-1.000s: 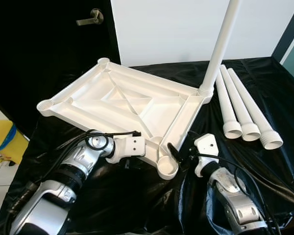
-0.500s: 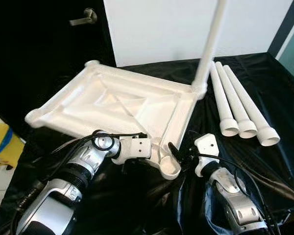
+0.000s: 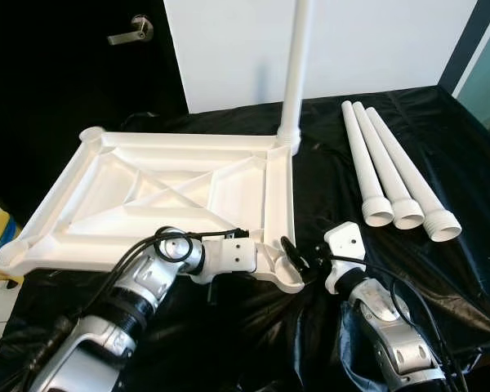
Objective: Building children table
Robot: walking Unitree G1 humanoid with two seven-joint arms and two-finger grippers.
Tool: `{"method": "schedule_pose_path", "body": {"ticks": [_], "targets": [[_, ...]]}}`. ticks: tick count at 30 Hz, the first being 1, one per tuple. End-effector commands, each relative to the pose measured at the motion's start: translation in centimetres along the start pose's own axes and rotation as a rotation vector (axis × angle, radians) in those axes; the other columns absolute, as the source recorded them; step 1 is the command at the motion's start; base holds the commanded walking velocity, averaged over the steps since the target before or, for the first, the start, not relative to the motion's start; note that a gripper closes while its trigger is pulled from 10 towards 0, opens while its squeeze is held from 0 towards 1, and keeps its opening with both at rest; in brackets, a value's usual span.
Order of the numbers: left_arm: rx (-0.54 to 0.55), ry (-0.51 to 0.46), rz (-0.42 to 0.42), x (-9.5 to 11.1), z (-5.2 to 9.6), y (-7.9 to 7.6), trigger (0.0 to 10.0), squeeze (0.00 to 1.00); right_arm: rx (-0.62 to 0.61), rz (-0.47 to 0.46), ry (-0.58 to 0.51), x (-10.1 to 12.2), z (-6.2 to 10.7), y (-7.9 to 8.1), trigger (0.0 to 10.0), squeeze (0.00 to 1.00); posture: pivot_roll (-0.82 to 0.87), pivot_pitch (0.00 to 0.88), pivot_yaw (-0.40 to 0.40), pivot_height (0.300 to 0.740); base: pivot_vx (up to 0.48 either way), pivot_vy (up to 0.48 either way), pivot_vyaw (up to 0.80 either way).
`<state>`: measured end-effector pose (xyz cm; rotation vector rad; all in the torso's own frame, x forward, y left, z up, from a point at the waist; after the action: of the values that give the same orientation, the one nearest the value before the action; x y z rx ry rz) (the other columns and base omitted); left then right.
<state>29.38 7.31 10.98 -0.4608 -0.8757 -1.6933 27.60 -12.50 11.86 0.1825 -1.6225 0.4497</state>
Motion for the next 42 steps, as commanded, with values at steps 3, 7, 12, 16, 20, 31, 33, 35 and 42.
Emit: {"method": "schedule_pose_path", "body": {"ticks": [3,7,12,16,20,31,33,35,42], "targets": [[0.166,-0.094,0.012,2.8,-1.4,-0.7,3.8,0.00,-0.053,-0.006,0.001,0.0,-0.6,-0.5,10.0,0.00,-0.05,0.081,0.047,0.740,0.000,0.000,0.00],[0.210,-0.148,0.008,4.4,-2.1,-0.8,10.0,0.00,-0.073,-0.009,0.002,0.0,-0.7,-0.6,10.0,0.00,-0.05,0.081,0.046,0.740,0.000,0.000,0.00],[0.242,-0.193,0.029,6.0,-3.0,-1.1,10.0,0.00,-0.115,-0.017,-0.001,0.0,-1.1,-0.9,10.0,0.00,-0.04,0.077,0.046,0.740,0.000,0.000,0.00],[0.275,-0.193,0.075,6.7,-3.2,-1.1,10.0,1.00,-0.221,-0.007,-0.017,0.4,-1.7,-2.1,10.0,0.00,-0.03,0.073,0.051,0.740,0.000,0.000,0.00],[0.349,-0.154,0.053,6.4,-2.0,0.0,10.0,1.00,-0.357,-0.006,-0.041,1.1,-2.1,-3.8,10.0,0.00,-0.03,0.071,0.052,0.740,0.000,0.000,0.00],[0.589,-0.219,0.078,7.1,2.1,3.4,10.0,0.00,-0.647,-0.019,-0.006,1.4,-1.9,-8.4,10.0,0.00,-0.04,0.057,0.046,0.740,0.000,0.000,0.00],[0.698,-0.290,0.107,7.9,3.1,4.2,10.0,0.00,-0.695,-0.019,0.021,1.0,-1.7,-9.2,10.0,0.00,-0.04,0.058,0.045,0.740,0.000,0.000,0.00],[0.759,-0.355,0.142,8.6,3.8,4.5,10.0,0.00,-0.725,-0.020,0.041,0.7,-1.6,-9.8,10.0,0.00,-0.04,0.058,0.039,0.740,0.000,0.000,0.00],[0.832,-0.445,0.235,9.5,4.8,4.5,10.0,0.00,-0.759,-0.061,0.082,0.0,-1.5,-11.0,10.0,0.00,-0.03,0.065,0.034,0.740,0.000,0.000,0.00]]}}
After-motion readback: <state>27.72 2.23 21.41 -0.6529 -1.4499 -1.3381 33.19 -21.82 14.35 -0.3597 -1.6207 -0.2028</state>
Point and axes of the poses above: a point about 5 cm out from each wrist's last joint towards the gripper, its own z axis pointing back from the gripper into the wrist, its own x axis along the axis of the wrist's last joint, y = z × x, the point moved 1 cm from there along -z, pointing out of the wrist towards the gripper, and after that the axes turned 1 degree about z, right-handed, at the moved point
